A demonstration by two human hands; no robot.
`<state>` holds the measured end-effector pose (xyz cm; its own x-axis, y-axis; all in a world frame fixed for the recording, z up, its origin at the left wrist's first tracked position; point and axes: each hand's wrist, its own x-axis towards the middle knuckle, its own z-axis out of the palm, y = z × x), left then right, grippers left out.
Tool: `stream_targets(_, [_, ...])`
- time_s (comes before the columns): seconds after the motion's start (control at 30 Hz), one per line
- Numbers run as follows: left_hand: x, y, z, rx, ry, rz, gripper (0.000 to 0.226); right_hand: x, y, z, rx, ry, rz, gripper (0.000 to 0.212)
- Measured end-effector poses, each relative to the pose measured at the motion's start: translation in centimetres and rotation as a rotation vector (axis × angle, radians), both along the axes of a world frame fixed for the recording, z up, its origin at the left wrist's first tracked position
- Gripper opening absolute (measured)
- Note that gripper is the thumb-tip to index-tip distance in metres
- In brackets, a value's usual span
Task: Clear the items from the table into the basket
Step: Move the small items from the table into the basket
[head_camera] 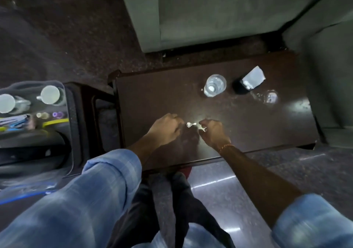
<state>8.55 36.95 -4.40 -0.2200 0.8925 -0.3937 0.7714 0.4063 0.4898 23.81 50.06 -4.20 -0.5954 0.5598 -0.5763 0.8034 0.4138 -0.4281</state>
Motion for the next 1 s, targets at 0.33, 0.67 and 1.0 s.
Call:
stream_targets(0.33, [1.4,-2.0,-6.9,-0.118,-0.078,0.053,0.038,-2.7,0.1,-8.2,0.032,-0.050,0.082,0.030])
stream_targets(0.67, [1.0,-3.6,-9.3,-0.135,-0.096,0.090,0.038,-3.4,0.6,-12.3,0.206,-0.118,0.335,0.023])
stream_targets(1.0, [0.7,-5.0,-8.7,-0.120,-0.098,0.128,0.038,-4.9,1.3,-12.5,0.233,-0.253,0.452,0.040])
